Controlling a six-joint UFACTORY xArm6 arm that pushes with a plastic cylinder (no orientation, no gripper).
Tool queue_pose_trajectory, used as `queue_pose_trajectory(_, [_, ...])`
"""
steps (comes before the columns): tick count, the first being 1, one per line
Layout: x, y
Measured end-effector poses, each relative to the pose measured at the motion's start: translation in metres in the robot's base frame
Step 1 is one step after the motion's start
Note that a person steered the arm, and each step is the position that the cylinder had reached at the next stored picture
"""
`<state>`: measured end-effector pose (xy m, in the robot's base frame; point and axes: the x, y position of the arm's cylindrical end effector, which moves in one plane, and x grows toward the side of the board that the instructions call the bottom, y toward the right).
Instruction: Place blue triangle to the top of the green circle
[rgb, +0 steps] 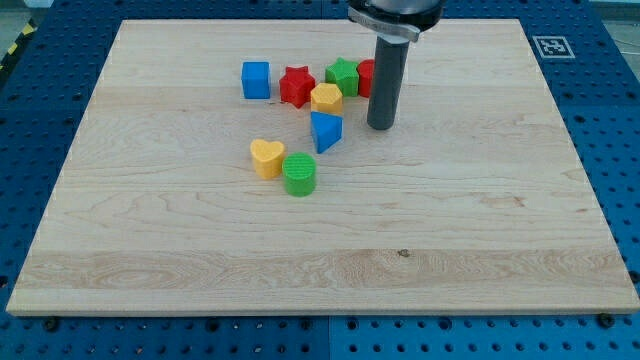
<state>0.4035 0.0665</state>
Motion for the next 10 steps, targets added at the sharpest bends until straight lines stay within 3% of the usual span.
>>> queue_pose_trajectory(3, [0.007,-0.038])
queue_pose_trajectory(10, [0.025,-0.048])
